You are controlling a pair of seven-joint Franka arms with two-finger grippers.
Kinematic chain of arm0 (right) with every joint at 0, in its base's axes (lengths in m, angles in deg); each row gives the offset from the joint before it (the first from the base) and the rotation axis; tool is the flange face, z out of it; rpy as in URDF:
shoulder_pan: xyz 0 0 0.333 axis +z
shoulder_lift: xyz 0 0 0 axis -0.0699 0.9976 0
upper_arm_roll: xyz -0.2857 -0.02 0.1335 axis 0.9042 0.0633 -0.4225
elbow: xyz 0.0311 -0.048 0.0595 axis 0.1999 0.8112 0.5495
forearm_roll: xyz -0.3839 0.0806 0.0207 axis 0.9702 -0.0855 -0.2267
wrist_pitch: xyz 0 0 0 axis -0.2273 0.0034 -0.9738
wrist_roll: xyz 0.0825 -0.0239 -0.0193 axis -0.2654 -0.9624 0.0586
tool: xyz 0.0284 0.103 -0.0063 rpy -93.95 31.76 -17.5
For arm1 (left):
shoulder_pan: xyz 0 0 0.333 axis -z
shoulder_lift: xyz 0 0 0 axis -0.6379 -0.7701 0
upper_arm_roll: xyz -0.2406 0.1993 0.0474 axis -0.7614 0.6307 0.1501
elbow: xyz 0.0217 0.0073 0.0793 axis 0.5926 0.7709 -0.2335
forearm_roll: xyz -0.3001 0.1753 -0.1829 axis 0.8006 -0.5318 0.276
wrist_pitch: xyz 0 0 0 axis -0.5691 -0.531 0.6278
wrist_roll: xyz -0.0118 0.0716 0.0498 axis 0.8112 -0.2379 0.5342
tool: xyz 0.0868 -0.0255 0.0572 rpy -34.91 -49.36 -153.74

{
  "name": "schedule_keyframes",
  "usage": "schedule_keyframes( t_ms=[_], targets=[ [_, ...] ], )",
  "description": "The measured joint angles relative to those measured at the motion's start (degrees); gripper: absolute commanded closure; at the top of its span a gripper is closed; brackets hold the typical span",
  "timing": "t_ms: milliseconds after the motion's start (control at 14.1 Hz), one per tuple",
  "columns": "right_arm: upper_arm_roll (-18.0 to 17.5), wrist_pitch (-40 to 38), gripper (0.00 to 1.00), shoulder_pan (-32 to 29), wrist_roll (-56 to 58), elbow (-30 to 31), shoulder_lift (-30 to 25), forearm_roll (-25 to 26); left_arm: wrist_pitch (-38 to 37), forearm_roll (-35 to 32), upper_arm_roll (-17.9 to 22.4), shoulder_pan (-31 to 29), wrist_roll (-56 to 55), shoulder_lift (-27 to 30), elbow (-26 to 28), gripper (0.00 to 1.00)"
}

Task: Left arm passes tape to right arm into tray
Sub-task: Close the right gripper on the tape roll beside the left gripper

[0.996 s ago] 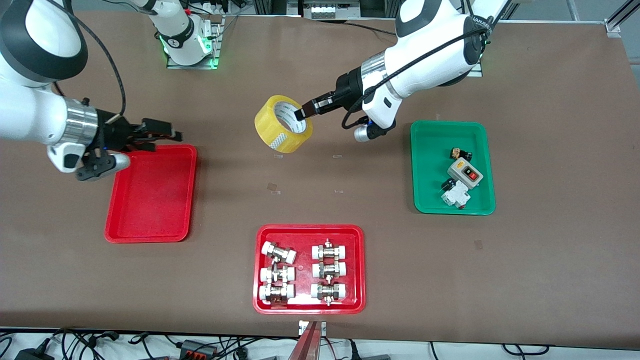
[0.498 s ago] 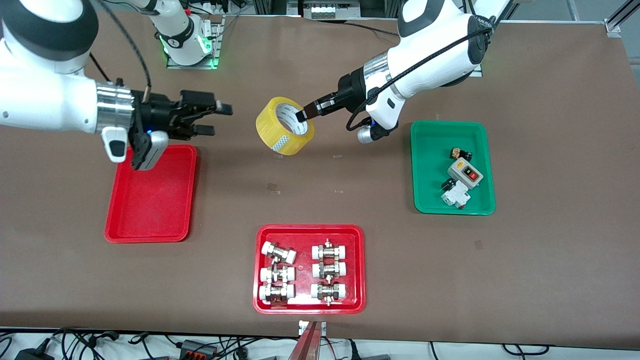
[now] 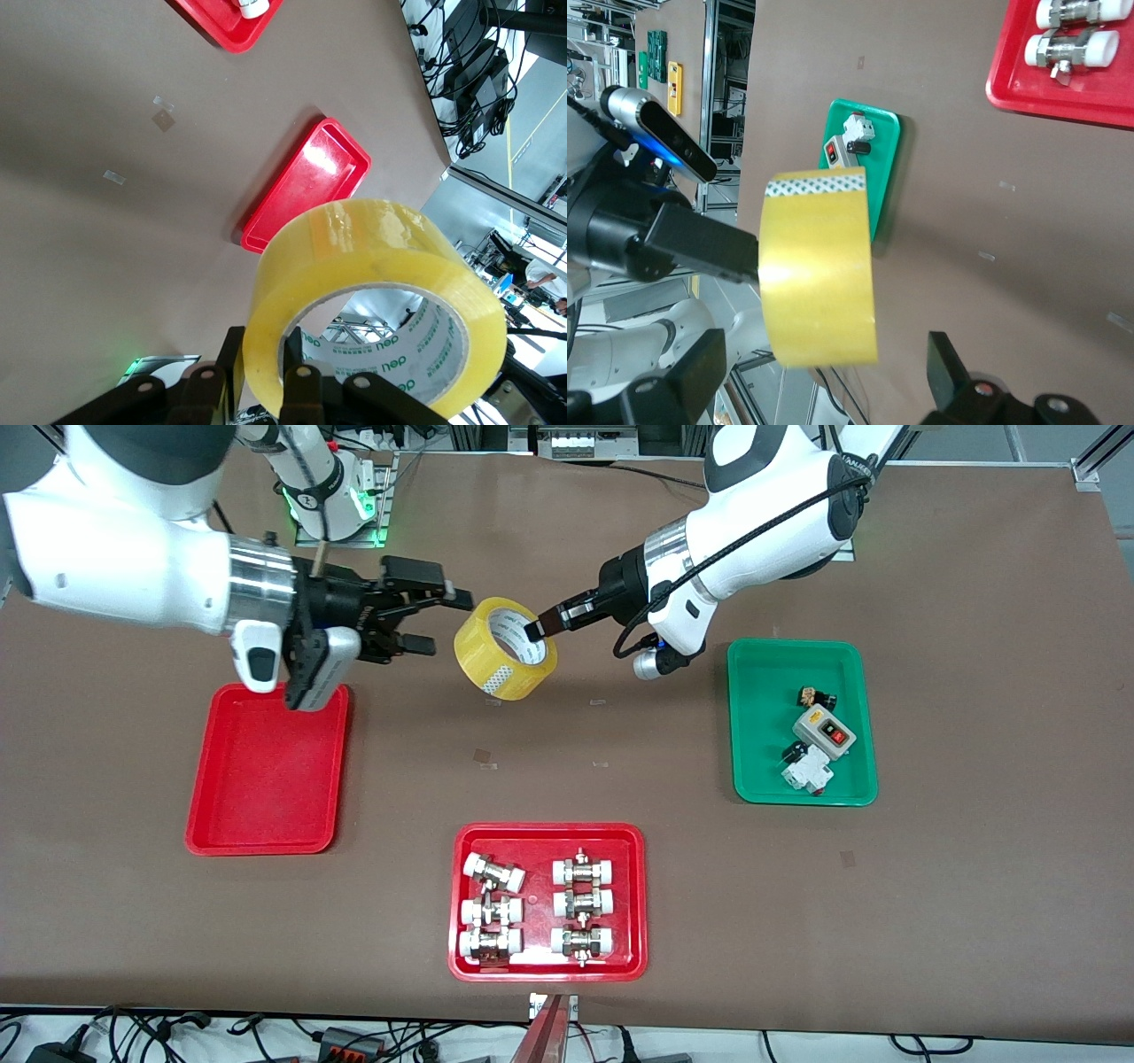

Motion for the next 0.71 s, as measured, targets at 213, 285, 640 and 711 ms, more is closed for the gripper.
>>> schedule_keyframes(
  t_ms=[213, 285, 640, 711],
  targets=[
    [0.0, 2.3, 0.00, 1.3, 0.0, -0.1, 1.3, 0.0, 0.0, 0.0, 0.0, 0.0, 0.0, 0.0, 0.0, 0.90],
    [0.0, 2.8, 0.00, 1.4, 0.0, -0.1, 1.6, 0.0, 0.0, 0.0, 0.0, 0.0, 0.0, 0.0, 0.0, 0.90],
    [0.0, 3.4, 0.00, 1.5, 0.0, -0.6, 1.9, 0.0, -0.1, 0.0, 0.0, 0.0, 0.0, 0.0, 0.3, 0.90],
    [0.1, 3.5, 0.00, 1.5, 0.0, -0.9, 1.9, 0.0, -0.1, 0.0, 0.0, 0.0, 0.0, 0.0, 0.3, 0.90]
  ],
)
